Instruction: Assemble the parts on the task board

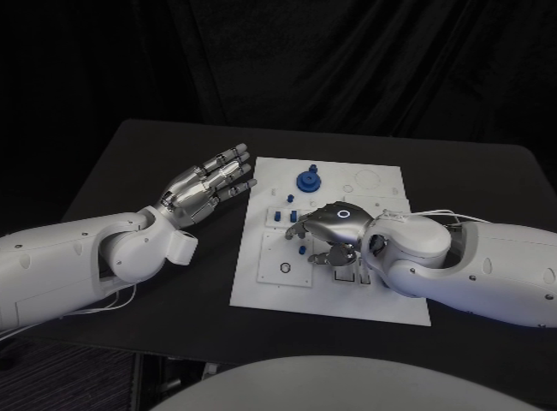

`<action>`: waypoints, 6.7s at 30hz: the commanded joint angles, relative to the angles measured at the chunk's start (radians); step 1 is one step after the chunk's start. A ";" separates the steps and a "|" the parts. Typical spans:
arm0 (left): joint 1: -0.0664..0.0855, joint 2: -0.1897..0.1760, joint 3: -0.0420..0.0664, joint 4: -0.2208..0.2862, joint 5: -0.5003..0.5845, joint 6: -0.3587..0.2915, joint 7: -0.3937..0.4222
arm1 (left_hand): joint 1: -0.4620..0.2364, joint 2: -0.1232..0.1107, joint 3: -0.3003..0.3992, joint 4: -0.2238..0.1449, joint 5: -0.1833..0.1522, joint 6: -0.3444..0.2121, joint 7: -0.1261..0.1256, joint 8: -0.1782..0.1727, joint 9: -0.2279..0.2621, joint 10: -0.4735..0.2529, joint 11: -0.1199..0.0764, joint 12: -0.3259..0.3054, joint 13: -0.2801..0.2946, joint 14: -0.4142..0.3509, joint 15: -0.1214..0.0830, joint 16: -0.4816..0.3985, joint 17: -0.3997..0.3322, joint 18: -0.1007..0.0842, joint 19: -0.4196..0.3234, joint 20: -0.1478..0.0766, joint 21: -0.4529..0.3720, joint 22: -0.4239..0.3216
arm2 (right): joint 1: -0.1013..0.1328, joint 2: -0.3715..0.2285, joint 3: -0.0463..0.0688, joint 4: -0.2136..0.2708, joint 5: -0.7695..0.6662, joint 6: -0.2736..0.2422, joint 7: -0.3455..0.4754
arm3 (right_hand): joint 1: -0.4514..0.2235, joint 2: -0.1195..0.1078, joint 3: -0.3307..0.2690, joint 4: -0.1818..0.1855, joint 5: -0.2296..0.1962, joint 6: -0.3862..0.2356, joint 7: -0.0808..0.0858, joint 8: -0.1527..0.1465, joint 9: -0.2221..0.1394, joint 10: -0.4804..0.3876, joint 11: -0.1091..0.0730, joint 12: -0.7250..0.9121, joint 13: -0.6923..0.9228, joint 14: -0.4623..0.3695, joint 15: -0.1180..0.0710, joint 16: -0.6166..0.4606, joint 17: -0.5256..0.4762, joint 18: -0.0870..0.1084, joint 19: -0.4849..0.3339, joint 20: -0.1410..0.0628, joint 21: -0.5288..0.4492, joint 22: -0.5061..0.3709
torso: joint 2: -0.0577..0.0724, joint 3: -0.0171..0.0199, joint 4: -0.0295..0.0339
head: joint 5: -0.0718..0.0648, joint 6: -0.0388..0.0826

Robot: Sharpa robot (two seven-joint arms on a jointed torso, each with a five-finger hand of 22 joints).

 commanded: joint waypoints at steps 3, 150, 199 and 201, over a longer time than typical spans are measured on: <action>-0.003 -0.003 0.001 0.004 0.004 0.006 0.010 | -0.003 0.006 0.000 -0.007 0.006 -0.004 0.001 0.003 0.000 0.000 -0.006 0.000 0.000 0.000 0.005 0.003 0.001 0.011 0.000 0.003 0.000 -0.001 | 0.016 -0.035 0.001 0.030 -0.008 -0.087 0.010 | 0.034 0.000 -0.038 0.034 0.004 -0.016 -0.008 0.003 -0.024 -0.061 0.003 0.032 0.005 -0.012 0.000 -0.002 -0.014 0.018 -0.008 0.002 -0.016 0.132 | 0.001 0.0007 0.0003 | -0.008 0.000; -0.036 0.011 0.001 0.012 -0.015 -0.043 -0.036 | -0.016 0.027 0.058 0.025 0.037 0.037 0.049 0.019 0.006 0.007 0.013 0.063 0.006 0.011 0.036 0.032 0.007 -0.003 0.008 0.021 0.006 -0.001 | 0.019 -0.339 0.000 0.335 0.764 -0.267 -0.326 | -0.344 0.036 0.030 0.063 0.500 0.370 -0.057 0.419 0.379 1.024 -0.189 1.038 1.125 0.227 -0.143 0.278 0.400 -0.057 0.203 -0.135 0.337 0.235 | -0.001 -0.0172 0.0061 | -0.122 0.000; -0.036 0.008 0.001 0.014 -0.015 -0.046 -0.042 | -0.016 0.027 0.061 0.026 0.038 0.039 0.050 0.020 0.006 0.007 0.013 0.065 0.007 0.011 0.037 0.033 0.007 -0.003 0.009 0.021 0.007 -0.001 | -0.031 -0.422 -0.002 0.257 0.546 -0.113 -0.550 | -0.445 0.050 -0.022 0.122 0.234 0.341 -0.030 0.364 0.369 1.024 -0.166 1.038 1.125 0.215 -0.124 0.247 0.339 -0.045 0.180 -0.119 0.287 0.217 | -0.003 -0.0157 0.0023 | -0.130 0.000; -0.036 0.008 0.001 0.014 -0.015 -0.046 -0.042 | -0.016 0.027 0.061 0.026 0.038 0.039 0.050 0.021 0.006 0.007 0.013 0.066 0.007 0.011 0.037 0.033 0.007 -0.003 0.009 0.021 0.007 0.000 | -0.034 -0.420 -0.002 0.254 0.545 -0.108 -0.552 | -0.453 0.052 -0.027 0.121 0.216 0.341 -0.029 0.361 0.368 1.024 -0.164 1.038 1.125 0.214 -0.123 0.245 0.336 -0.044 0.179 -0.117 0.284 0.216 | -0.003 -0.0153 0.0028 | -0.130 0.000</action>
